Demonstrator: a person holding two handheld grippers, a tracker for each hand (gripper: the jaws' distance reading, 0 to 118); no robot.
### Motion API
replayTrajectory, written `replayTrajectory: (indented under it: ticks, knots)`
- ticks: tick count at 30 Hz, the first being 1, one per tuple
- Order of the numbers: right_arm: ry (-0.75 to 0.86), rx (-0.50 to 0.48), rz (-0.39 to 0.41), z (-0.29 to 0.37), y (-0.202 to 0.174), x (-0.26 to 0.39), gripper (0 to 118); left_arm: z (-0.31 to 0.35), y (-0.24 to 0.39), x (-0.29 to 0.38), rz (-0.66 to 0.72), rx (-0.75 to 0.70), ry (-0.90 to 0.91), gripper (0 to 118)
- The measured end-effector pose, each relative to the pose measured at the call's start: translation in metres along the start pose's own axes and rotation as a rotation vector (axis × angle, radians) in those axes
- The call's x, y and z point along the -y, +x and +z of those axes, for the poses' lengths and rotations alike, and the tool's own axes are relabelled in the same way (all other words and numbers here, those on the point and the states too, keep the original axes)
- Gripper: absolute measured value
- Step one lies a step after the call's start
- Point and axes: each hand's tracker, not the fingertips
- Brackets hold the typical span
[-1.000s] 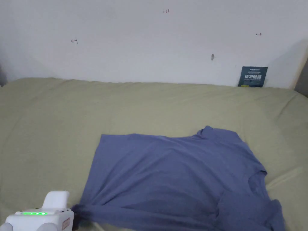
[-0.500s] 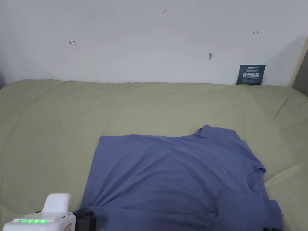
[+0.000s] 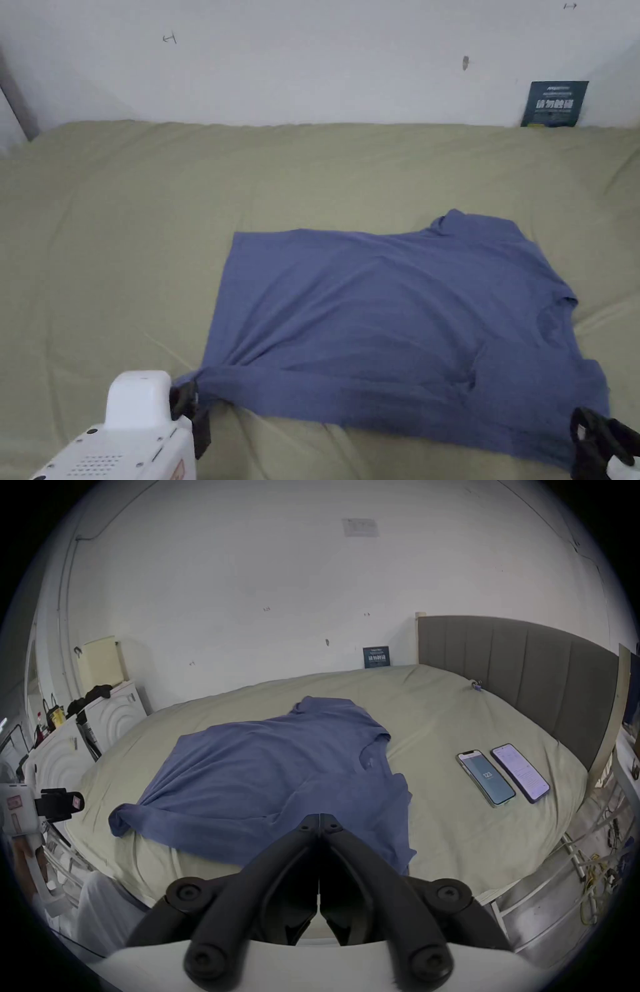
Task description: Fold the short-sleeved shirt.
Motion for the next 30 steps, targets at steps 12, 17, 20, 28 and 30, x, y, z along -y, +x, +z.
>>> replayTrajectory:
  ticks: [12, 17, 20, 28, 30]
  knots:
    - [-0.082, -0.038, 0.055, 0.003, -0.020, 0.006, 1, -0.012, -0.035, 0.010, 0.065, -0.082, -0.131, 0]
    - [-0.111, -0.051, 0.053, -0.010, -0.022, 0.002, 1, -0.044, -0.058, 0.001, 0.092, -0.070, -0.159, 40]
    - [-0.136, -0.069, 0.037, -0.018, -0.020, 0.001, 1, -0.073, -0.069, -0.004, 0.120, 0.021, -0.220, 116]
    - [-0.193, -0.083, 0.011, -0.030, -0.013, 0.005, 1, -0.133, -0.073, -0.018, 0.054, -0.006, -0.326, 97]
    - [-0.203, -0.075, 0.001, -0.031, -0.009, 0.008, 1, -0.159, -0.089, -0.011, 0.045, 0.022, -0.350, 71]
